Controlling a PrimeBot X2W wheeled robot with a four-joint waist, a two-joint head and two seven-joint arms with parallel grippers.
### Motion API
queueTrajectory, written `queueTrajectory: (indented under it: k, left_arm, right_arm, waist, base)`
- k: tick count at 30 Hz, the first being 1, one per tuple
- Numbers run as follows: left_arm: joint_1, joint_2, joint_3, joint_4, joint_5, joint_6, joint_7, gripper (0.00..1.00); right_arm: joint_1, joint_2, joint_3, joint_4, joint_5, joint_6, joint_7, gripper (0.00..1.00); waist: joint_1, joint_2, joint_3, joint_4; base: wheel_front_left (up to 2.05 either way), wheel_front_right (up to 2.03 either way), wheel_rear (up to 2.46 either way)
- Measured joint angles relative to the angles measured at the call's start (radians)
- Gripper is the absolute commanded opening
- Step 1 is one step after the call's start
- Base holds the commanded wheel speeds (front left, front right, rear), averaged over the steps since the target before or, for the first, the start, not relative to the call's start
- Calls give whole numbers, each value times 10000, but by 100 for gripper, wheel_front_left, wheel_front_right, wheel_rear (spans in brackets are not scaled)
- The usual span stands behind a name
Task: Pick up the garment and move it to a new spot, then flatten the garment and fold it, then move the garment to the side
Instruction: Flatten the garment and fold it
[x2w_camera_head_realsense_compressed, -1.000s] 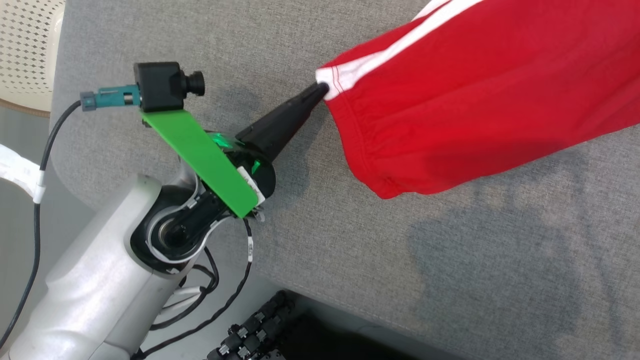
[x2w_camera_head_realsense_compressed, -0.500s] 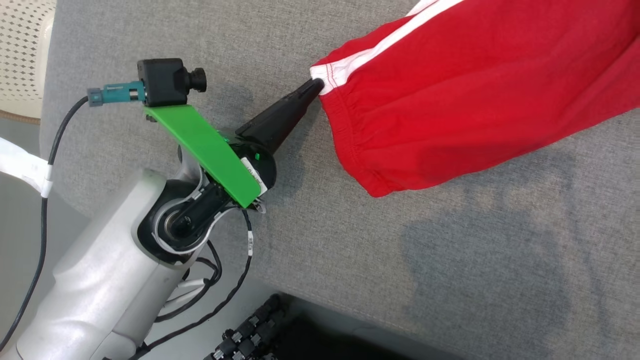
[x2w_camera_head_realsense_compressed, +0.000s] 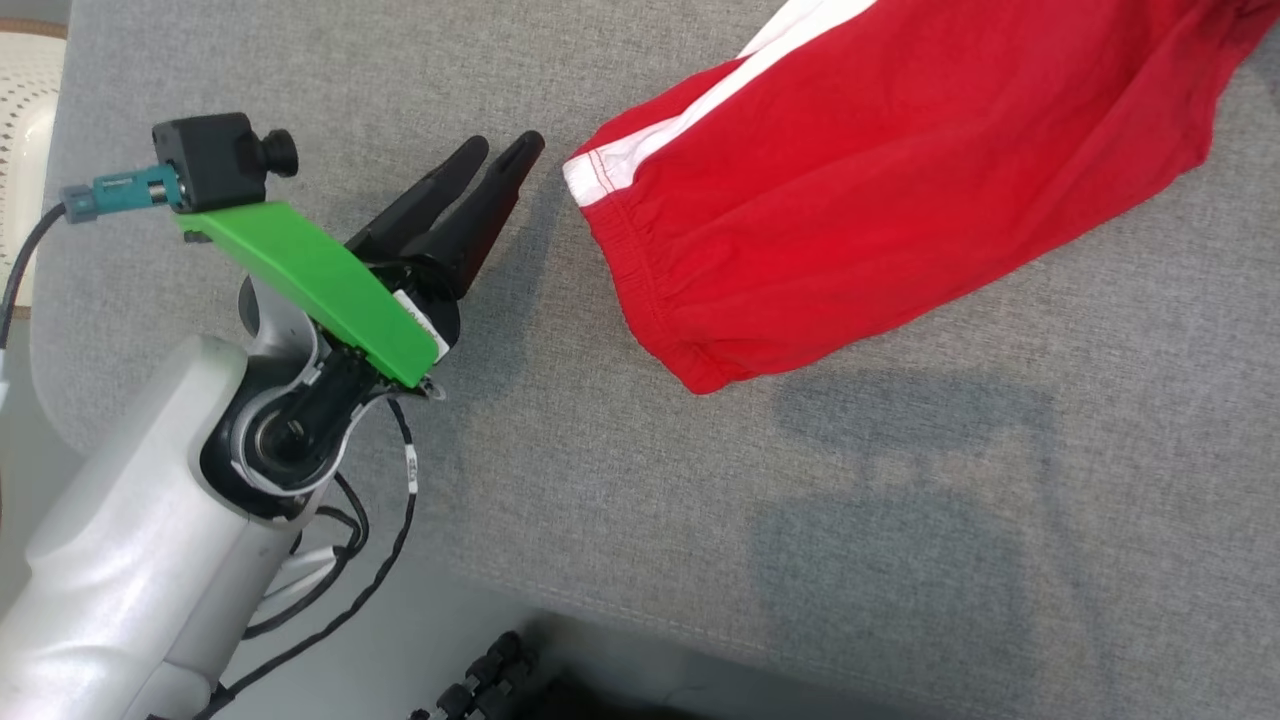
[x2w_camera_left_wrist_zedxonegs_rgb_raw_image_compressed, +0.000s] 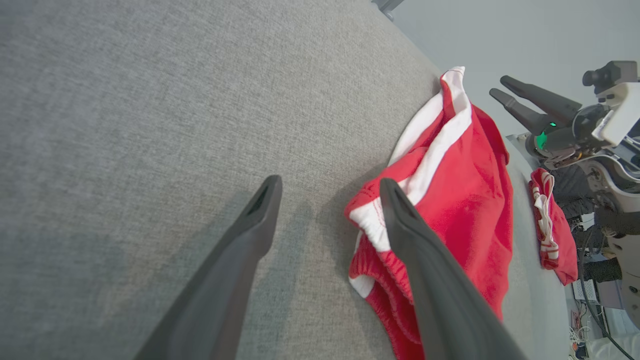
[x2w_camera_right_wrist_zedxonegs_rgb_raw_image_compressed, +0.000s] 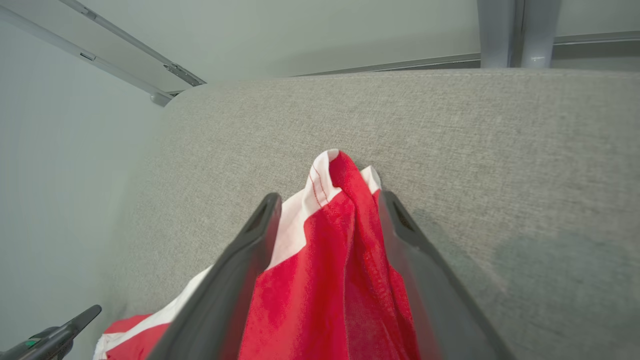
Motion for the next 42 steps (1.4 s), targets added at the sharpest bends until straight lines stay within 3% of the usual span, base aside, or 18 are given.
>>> queueTrajectory:
  k: [6, 14, 24, 42]
  left_arm:
    - [851, -439, -88, -533, -516, 234, -132, 100]
    - [1323, -878, -376, -1126, -792, 445, -217, 100]
    - [1685, -938, -759, -1290, -765, 662, -226, 100]
    - [2184, -546, -1093, -1659, -694, 999, 86, 100]
  right_arm:
    - [306, -520, -236, 297, 236, 0, 267, 100]
    - [1045, -370, -309, 364, 633, 0, 393, 100]
    - [1651, -123, -19, 242, 798, 2, 773, 100]
    - [1857, -673, 268, -217, 420, 2, 1609, 100]
  waist:
    - [-1, 0, -409, -226]
    - [0, 0, -542, -372]
    - [-1, 0, -589, -327]
    - [-1, 0, -819, -415]
  base:
    - [0, 0, 0]
    - [0, 0, 0]
    - [0, 0, 0]
    - [0, 0, 0]
